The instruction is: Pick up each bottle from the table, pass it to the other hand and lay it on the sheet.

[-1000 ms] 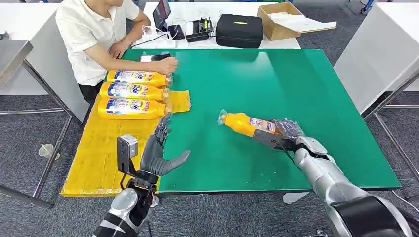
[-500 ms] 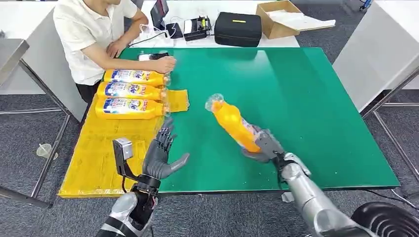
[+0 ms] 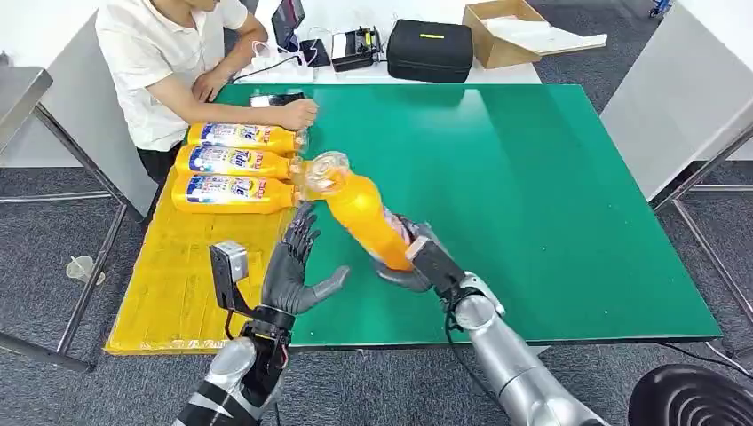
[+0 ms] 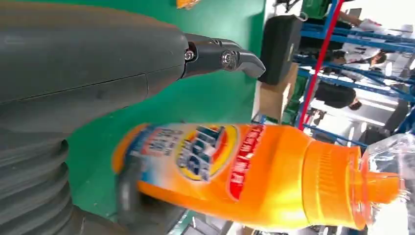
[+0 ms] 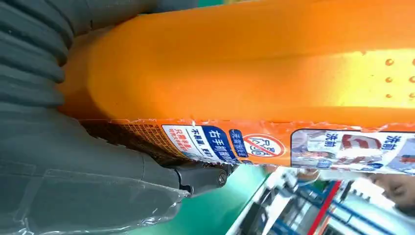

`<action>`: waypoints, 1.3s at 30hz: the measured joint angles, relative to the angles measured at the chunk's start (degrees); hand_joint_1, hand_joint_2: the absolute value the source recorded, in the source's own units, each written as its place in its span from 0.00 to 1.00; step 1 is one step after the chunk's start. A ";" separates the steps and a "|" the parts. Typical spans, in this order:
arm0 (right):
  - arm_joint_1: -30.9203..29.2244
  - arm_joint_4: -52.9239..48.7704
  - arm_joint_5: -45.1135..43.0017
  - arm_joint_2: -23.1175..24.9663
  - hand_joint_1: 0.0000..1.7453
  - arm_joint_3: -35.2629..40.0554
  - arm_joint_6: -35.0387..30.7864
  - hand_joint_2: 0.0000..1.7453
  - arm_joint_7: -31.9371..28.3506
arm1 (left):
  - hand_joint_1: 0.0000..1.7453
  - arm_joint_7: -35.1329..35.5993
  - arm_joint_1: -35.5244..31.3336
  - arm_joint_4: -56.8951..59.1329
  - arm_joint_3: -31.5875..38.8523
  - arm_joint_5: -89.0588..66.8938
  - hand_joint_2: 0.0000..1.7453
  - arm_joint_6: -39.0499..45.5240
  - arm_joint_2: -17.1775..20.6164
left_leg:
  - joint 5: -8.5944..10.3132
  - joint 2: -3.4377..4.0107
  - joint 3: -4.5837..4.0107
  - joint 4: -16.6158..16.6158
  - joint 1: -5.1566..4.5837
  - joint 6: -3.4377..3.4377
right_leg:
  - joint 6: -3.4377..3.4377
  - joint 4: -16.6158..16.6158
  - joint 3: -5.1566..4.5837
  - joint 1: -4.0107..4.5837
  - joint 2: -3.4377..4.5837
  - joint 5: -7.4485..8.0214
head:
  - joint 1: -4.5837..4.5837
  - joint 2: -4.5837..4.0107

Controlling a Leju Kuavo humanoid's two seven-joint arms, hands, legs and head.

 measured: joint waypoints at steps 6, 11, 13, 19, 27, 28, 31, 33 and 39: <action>0.00 -0.28 -0.02 0.63 1.00 0.83 0.00 1.00 -0.02 | 0.00 0.00 -0.42 0.00 0.02 -0.04 1.00 0.13 -0.07 | 0.00 0.00 -0.03 0.00 0.01 0.00 | 0.00 0.01 -0.01 0.00 0.01 -0.01 | 0.00 0.00; -0.01 -0.44 -0.02 0.68 1.00 1.29 0.00 1.00 -0.04 | 0.00 0.00 -0.57 0.00 0.02 -0.04 1.00 0.15 -0.07 | 0.00 -0.01 -0.07 0.00 0.00 0.00 | 0.00 0.00 -0.03 -0.01 0.00 0.00 | 0.00 0.00; -0.03 -0.44 0.17 0.74 1.00 1.66 0.04 1.00 -0.13 | 0.00 -0.06 -0.61 0.00 0.02 -0.04 1.00 0.22 -0.07 | 0.00 -0.01 -0.07 0.00 0.00 0.00 | 0.00 0.01 -0.03 0.00 0.00 0.00 | 0.00 0.00; -0.48 -0.28 1.33 1.96 1.00 4.72 -0.39 1.00 -0.39 | 0.00 0.04 -1.51 -0.39 0.04 1.72 1.00 -1.11 -0.22 | 0.00 0.00 -0.07 0.00 0.03 -0.01 | 0.00 0.02 -0.07 0.02 0.00 0.00 | 0.00 0.00; -1.15 1.16 2.51 2.56 1.00 7.87 -3.28 1.00 -2.10 | 0.00 1.95 -2.14 -1.97 -0.04 4.66 1.00 -3.32 -0.24 | 0.00 -0.02 -0.12 0.00 0.01 0.00 | 0.00 0.01 -0.08 0.00 0.00 0.00 | 0.00 0.00; -1.28 1.18 2.68 2.58 1.00 8.13 -3.47 1.00 -2.14 | 0.00 1.97 -2.30 -1.97 -0.11 4.66 1.00 -3.32 -0.24 | 0.00 -0.02 -0.12 0.00 0.01 0.00 | 0.00 0.01 -0.08 0.00 0.00 0.00 | 0.00 0.00; -1.53 1.11 4.42 2.75 1.00 9.14 -5.40 1.00 -1.92 | 0.00 1.97 -2.84 -1.95 -0.11 5.31 1.00 -2.82 -0.24 | 0.01 -0.01 -0.12 0.00 0.02 0.00 | 0.00 0.01 -0.09 0.00 0.00 0.00 | 0.00 0.00; -1.54 0.68 4.96 2.84 1.00 9.66 -5.77 1.00 -1.25 | 0.00 1.93 -2.98 -1.95 0.02 5.55 1.00 -2.58 -0.24 | 0.01 -0.01 -0.12 0.00 0.02 -0.01 | 0.00 0.02 -0.11 0.01 0.00 0.00 | 0.00 0.00; -2.15 0.37 4.53 3.06 0.93 10.79 -5.73 1.00 -0.33 | 1.00 1.88 -3.84 -1.95 0.28 6.54 1.00 -2.51 -0.42 | 0.01 -0.01 -0.14 0.00 0.03 -0.01 | 0.00 0.02 -0.12 0.01 0.00 0.00 | 0.00 0.00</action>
